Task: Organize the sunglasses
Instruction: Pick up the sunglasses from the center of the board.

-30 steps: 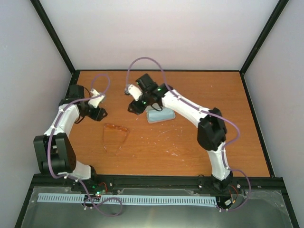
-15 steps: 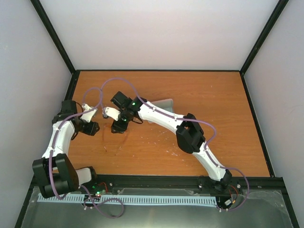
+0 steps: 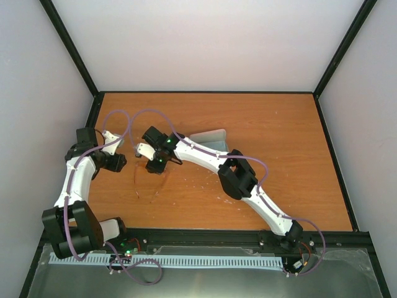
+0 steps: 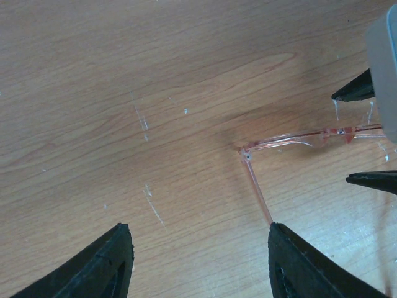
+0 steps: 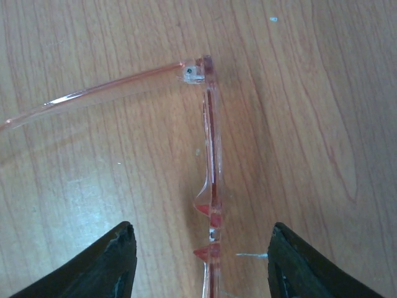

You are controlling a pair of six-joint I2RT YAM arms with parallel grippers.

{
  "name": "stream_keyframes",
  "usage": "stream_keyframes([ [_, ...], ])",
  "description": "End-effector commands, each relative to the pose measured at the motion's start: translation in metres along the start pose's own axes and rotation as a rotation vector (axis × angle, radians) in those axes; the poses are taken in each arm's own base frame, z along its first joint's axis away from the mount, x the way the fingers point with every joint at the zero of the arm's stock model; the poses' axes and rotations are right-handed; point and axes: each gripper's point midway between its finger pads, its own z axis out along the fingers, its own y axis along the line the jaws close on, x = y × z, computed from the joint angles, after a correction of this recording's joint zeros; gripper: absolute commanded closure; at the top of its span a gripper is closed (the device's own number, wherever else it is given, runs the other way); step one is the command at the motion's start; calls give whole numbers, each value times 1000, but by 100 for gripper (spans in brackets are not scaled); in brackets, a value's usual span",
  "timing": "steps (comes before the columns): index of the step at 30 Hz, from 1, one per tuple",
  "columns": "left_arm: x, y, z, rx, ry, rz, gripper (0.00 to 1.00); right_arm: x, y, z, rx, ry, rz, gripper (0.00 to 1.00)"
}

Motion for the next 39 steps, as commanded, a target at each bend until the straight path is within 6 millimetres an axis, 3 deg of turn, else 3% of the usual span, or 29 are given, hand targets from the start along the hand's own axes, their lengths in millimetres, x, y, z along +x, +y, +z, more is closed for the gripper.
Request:
stream_keyframes([
  [1, -14, 10, -8, -36, -42, -3, 40, -12, -5, 4, 36, -35, 7, 46],
  [6, -12, 10, -7, -36, -40, 4, 40, -8, -5, 11, 34, -27, 16, 58],
  [15, -20, 15, -9, -54, -57, 37, 40, -2, -2, 18, 16, -13, 22, 60],
  [21, -24, 17, -9, -62, -65, 56, 41, 0, -1, 19, 7, -10, 22, 79],
  [32, -30, 19, -9, -63, -82, 68, 41, 4, 0, 20, 4, 4, 18, 96],
  [39, -40, 20, -12, -55, -110, 69, 41, 3, -3, 14, 19, 7, 13, 97],
])
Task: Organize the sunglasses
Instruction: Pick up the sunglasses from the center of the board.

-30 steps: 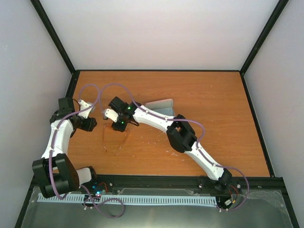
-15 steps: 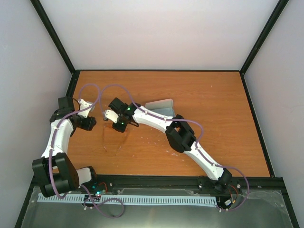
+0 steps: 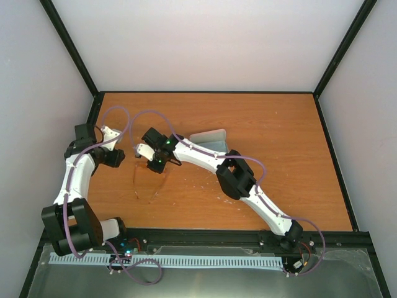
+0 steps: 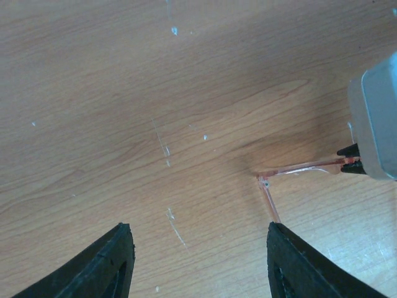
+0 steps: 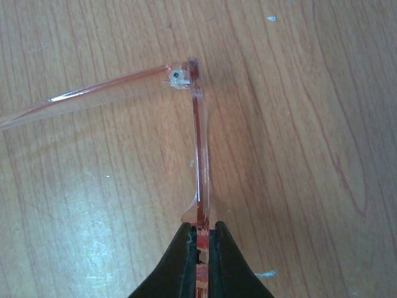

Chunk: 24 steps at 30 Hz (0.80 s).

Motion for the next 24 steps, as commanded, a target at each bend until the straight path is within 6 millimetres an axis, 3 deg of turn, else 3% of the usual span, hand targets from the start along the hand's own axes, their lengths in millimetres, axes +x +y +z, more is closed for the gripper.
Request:
stream_keyframes([
  [1, -23, 10, -10, -20, -64, 23, 41, 4, 1, 2, 9, 21, -11, 97],
  [5, -27, 10, -11, -18, -80, 29, 41, 6, -3, 0, 28, 33, 1, 97],
  [10, -49, 5, -22, 14, -171, 48, 41, -10, -23, -26, 27, -43, 110, 97],
  [14, -83, 0, -40, 52, -306, 74, 49, -19, -54, -67, -17, -158, 294, 97],
  [18, -128, -5, -68, 114, -475, 89, 69, -16, -75, -113, -58, -276, 428, 97],
  [21, -159, -15, -87, 210, -589, 115, 78, -14, -79, -153, -152, -373, 520, 97],
  [24, -191, -38, -100, 326, -682, 169, 84, -11, -70, -190, -283, -469, 576, 97],
])
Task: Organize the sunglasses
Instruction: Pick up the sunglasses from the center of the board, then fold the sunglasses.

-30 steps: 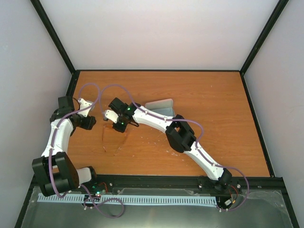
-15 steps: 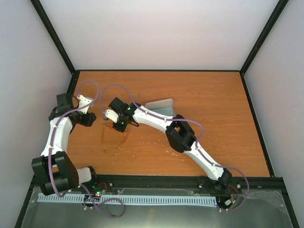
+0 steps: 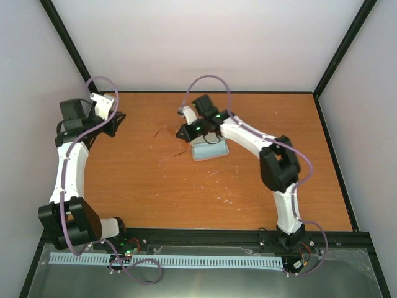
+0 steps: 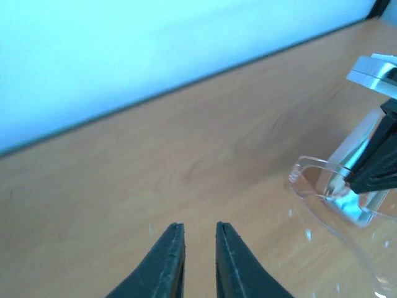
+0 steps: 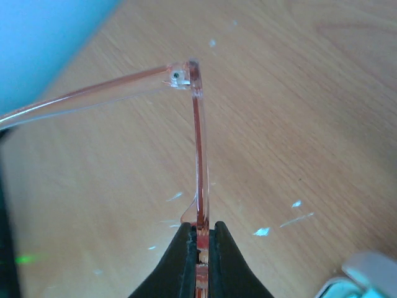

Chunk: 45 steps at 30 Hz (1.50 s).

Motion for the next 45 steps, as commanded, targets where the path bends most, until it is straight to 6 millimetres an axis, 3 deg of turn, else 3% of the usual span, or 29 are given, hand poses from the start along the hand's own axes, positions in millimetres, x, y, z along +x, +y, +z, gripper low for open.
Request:
stream_keyframes([
  [1, -73, -36, 7, 216, -215, 62, 85, -32, 55, -63, -302, -175, 86, 97],
  [4, -96, -74, 17, 358, -267, 82, 86, -26, 71, -80, -391, -191, 90, 97],
  [8, -113, -108, 29, 471, -313, 91, 86, -19, 85, -89, -461, -171, 80, 97],
  [12, -122, -133, 37, 534, -330, 96, 86, -21, 84, -90, -458, -177, 98, 97],
  [16, -116, -157, 37, 566, -323, 104, 87, -38, 79, -93, -468, -241, 130, 97],
  [26, -95, -174, 24, 569, -324, 40, 86, -76, 95, -115, -619, -381, 160, 97],
  [31, -100, -166, 25, 501, -343, 79, 85, -76, 98, -122, -664, -411, 190, 97],
  [34, -127, -145, 24, 371, -387, 109, 79, -59, 65, -108, -525, -390, 288, 97],
  [38, -162, -113, 15, 297, -441, 76, 53, -32, 6, -101, -246, -349, 402, 97],
  [39, -167, -111, 12, 306, -451, 77, 52, -26, -11, -101, -157, -329, 440, 97],
  [41, -177, -118, 0, 345, -478, 120, 65, -16, -46, -107, -17, -308, 512, 97],
  [45, -175, -160, -30, 534, -520, 210, 88, -11, -86, -125, 98, -338, 605, 97],
])
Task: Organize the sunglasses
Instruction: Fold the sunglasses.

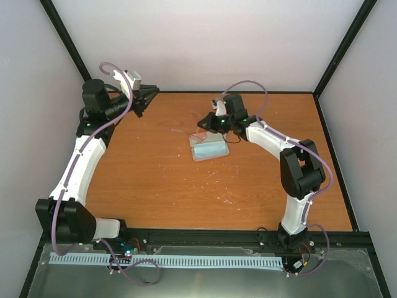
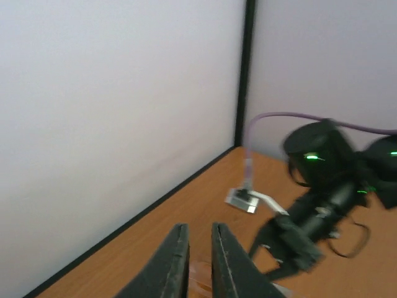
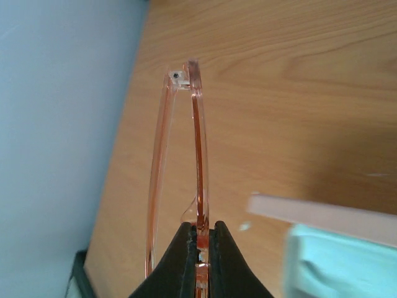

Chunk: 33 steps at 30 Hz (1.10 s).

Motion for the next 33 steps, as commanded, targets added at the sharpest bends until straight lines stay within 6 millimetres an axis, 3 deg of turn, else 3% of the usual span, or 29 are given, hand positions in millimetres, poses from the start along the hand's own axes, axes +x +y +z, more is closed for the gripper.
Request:
stream_keyframes([
  [1, -25, -64, -13, 255, -58, 82, 91, -34, -34, -39, 198, -106, 38, 97],
  [4, -11, -104, -17, 387, -35, 98, 93, -46, -35, -39, 186, -106, 46, 97],
  [8, 12, -145, -24, 520, -17, 79, 94, -57, -19, -35, 112, -98, 33, 97],
  [13, 39, -171, -17, 599, 29, 59, 94, -57, 8, -40, 18, -96, 4, 97],
  [21, 48, -161, 3, 586, 40, 51, 91, -31, 45, -56, -122, -70, -32, 97],
  [33, 72, -135, 40, 543, 77, 45, 90, 5, 66, -78, -182, 11, -75, 97],
])
